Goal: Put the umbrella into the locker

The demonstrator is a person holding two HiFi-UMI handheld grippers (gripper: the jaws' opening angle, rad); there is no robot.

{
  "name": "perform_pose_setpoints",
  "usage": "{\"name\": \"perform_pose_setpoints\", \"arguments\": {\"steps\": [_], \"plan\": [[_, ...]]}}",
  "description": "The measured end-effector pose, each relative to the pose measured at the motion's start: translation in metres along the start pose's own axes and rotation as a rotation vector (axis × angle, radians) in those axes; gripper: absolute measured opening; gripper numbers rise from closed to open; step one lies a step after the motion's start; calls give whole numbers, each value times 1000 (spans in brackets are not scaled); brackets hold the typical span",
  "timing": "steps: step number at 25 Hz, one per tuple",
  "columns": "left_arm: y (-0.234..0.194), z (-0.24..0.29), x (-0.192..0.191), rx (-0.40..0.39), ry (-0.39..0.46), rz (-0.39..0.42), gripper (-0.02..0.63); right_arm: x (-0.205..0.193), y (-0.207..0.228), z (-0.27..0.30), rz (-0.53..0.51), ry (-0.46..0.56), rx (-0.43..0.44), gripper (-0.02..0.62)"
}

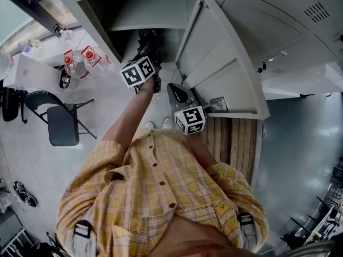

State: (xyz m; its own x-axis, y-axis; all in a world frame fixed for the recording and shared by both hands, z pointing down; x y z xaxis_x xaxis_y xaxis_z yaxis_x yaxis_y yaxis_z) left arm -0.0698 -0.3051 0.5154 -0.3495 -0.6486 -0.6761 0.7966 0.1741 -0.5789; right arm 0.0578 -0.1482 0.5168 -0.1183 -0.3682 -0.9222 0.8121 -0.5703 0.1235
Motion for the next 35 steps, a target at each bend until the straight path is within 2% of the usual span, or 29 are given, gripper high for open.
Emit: {"name": "perform_pose_setpoints", "arguments": {"steps": [19,35], "plan": [[-7,22,12,66,-7,31,186,-2,2,5,-6,-7,19,-2],[-15,37,25,103,-2,17,187,-3,3,3,-4,-14,8,-2]]}}
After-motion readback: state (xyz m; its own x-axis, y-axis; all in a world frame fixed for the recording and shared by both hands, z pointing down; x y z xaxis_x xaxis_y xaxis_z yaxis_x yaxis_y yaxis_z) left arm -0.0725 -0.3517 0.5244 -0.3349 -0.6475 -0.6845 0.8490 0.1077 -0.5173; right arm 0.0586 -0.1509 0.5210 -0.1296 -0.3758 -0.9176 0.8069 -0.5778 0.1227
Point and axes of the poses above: the fingertips, and each gripper's own axes: z forward along the fingers, y to its right, x out of its top, the point moved 6 cm from there along -z, backward along the fingers, and after that the axes turned 9 degrees about -y, right-handed, at the moved point
